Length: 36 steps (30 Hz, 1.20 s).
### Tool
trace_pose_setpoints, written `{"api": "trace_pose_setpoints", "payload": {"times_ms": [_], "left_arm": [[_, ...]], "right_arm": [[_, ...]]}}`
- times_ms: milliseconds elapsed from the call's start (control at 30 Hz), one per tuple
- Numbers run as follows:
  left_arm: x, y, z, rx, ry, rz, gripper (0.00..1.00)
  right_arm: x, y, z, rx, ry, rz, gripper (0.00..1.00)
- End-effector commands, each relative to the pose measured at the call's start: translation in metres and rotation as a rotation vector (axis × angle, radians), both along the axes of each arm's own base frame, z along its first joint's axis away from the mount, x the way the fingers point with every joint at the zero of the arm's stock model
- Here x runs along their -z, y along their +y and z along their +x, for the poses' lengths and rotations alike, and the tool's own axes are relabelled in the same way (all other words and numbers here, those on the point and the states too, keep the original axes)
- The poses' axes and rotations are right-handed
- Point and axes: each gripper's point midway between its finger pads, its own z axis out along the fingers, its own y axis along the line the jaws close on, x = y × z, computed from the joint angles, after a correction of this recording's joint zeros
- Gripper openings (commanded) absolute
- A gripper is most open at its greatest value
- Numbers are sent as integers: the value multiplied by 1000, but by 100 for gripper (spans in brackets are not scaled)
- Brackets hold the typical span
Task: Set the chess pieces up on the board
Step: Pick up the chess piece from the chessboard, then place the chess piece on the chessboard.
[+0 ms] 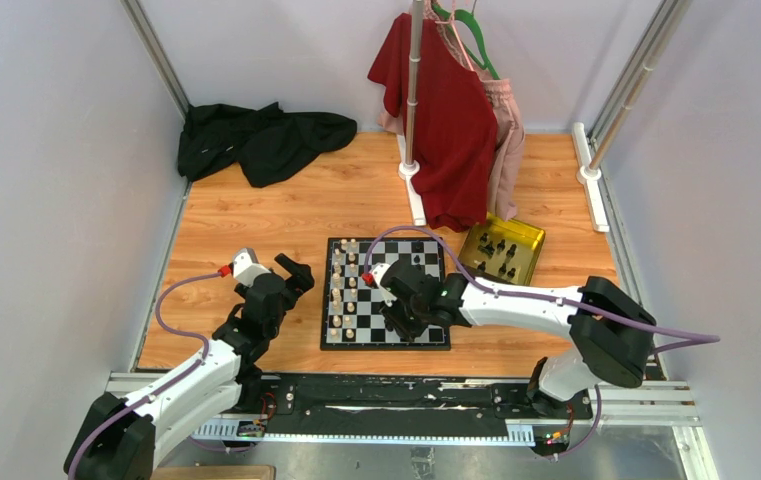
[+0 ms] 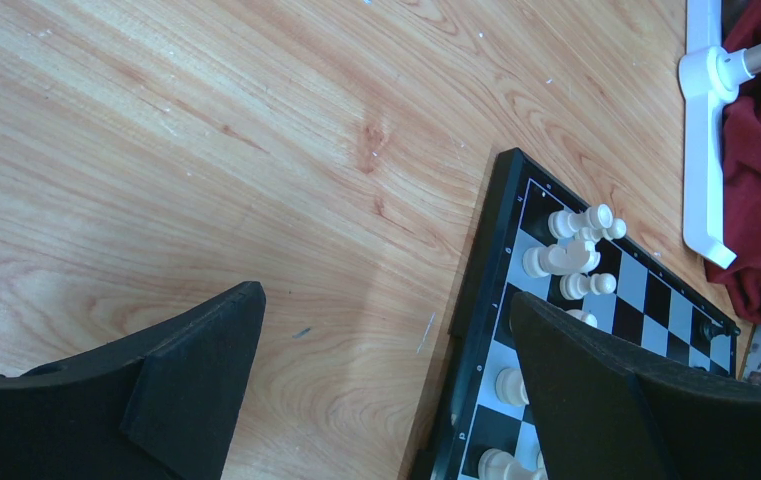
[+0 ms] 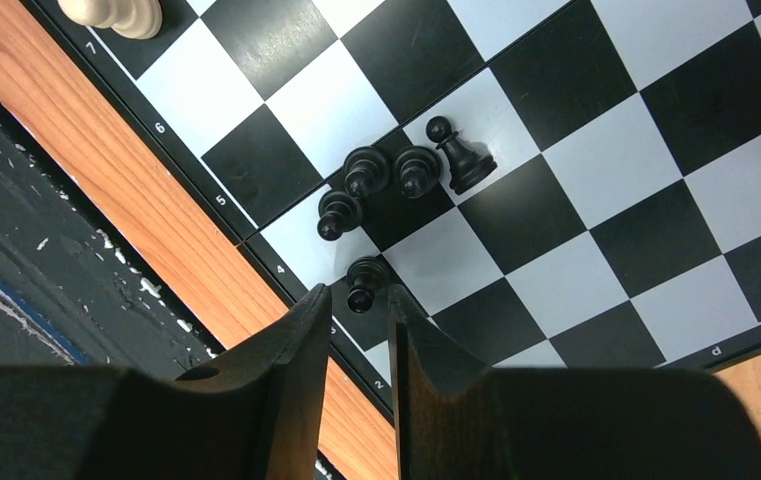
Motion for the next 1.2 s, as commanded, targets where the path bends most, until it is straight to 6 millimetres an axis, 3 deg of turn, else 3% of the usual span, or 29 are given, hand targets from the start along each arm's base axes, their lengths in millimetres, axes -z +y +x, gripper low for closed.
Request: {"api": "trace_pose_setpoints", "payload": {"times_ms": [0,300,400,800,1167], "left_arm": [[2,6,1,-23,-5,16,100],[3,6,0,-21,-4,16,100],[3,6,0,-19,-5,16,100],[3,6,-1,-19,-4,17,100],[2,6,0,-16,-7,17,100]], "right_arm": [[-2,10,-4,-24,6,16,30],[-1,6,-1,-9,-4,0,7],[-4,0,2,12,-26,-18,3],[-25,-34,42,163,-146,-84,0],[-12,-49,96,261,-120,-131,0]]}}
